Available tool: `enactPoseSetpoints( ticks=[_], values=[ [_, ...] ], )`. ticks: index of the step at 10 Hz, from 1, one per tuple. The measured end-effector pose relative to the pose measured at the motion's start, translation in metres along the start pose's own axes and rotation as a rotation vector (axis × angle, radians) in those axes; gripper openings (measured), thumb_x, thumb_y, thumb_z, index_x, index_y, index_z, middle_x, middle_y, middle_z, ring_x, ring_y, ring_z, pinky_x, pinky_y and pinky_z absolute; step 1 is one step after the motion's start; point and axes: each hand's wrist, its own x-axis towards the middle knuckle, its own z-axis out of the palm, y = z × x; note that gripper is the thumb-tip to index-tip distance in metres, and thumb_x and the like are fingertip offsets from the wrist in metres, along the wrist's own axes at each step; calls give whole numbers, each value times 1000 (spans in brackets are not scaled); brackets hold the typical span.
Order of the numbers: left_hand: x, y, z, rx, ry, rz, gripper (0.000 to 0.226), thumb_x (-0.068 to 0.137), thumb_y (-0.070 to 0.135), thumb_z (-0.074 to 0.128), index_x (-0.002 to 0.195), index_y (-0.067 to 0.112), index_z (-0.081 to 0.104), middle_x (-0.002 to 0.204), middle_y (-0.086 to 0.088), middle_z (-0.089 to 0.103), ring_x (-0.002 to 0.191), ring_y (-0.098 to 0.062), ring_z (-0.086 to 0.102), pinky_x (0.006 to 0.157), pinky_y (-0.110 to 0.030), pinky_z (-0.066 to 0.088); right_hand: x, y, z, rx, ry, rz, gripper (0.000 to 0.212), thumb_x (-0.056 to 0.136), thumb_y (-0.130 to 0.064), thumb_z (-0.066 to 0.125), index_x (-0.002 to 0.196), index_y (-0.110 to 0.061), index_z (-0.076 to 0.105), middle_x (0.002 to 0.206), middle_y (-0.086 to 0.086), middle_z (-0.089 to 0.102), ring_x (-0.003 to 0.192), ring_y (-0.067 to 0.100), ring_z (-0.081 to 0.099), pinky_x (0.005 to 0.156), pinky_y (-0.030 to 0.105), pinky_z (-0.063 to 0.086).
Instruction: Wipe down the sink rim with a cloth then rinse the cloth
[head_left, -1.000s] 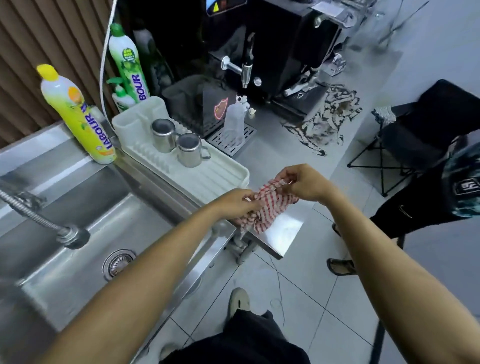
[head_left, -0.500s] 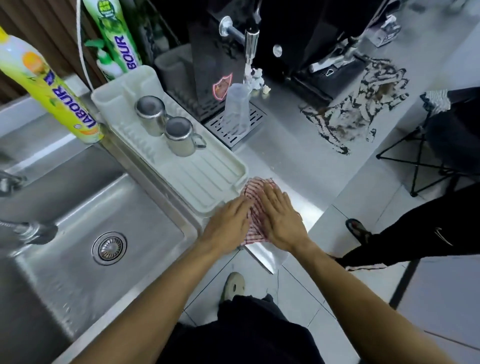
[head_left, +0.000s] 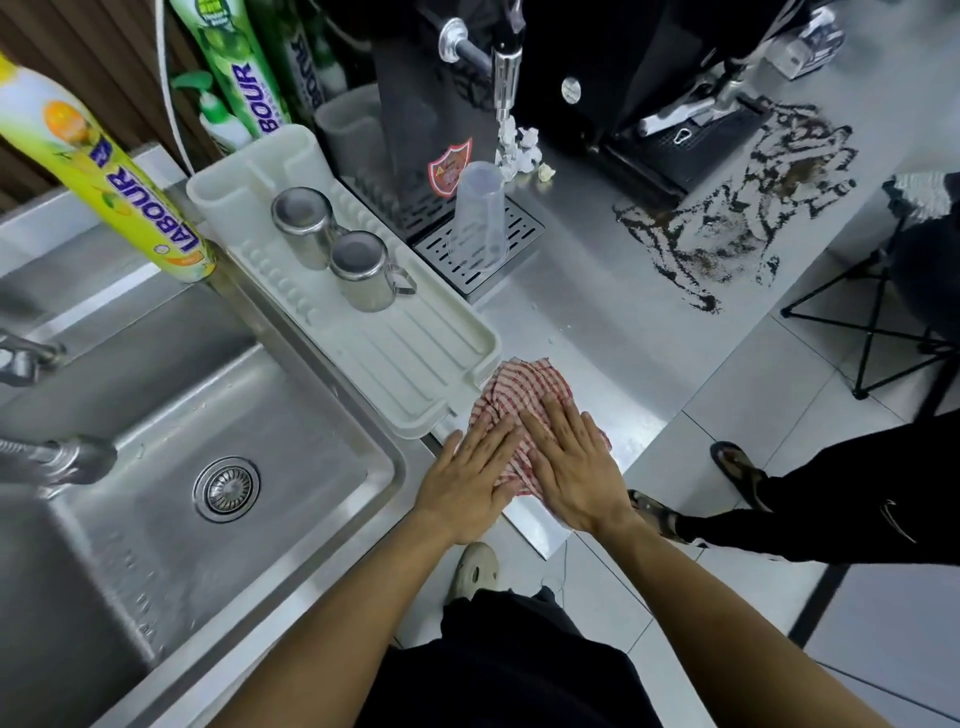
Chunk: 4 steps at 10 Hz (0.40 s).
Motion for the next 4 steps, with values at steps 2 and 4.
enactPoseSetpoints(
  ticks=[2, 4],
  values=[
    [1, 2, 0, 20, -45, 13, 66, 107, 56, 12, 157, 32, -23, 160, 16, -37, 146, -9, -37, 122, -38, -19, -2, 5, 3, -48, 22, -13, 60, 108, -47, 9, 165, -28, 3, 173, 1, -6, 159, 19, -13, 129, 43, -3],
    [-3, 4, -10, -28, -101, 55, 67, 106, 58, 13, 155, 34, -24, 159, 17, -37, 147, -10, -36, 122, -37, -19, -1, 10, 7, -42, 4, -116, 62, 110, -45, 11, 165, -18, 6, 173, 2, 2, 160, 17, -2, 129, 46, 14]
  ],
)
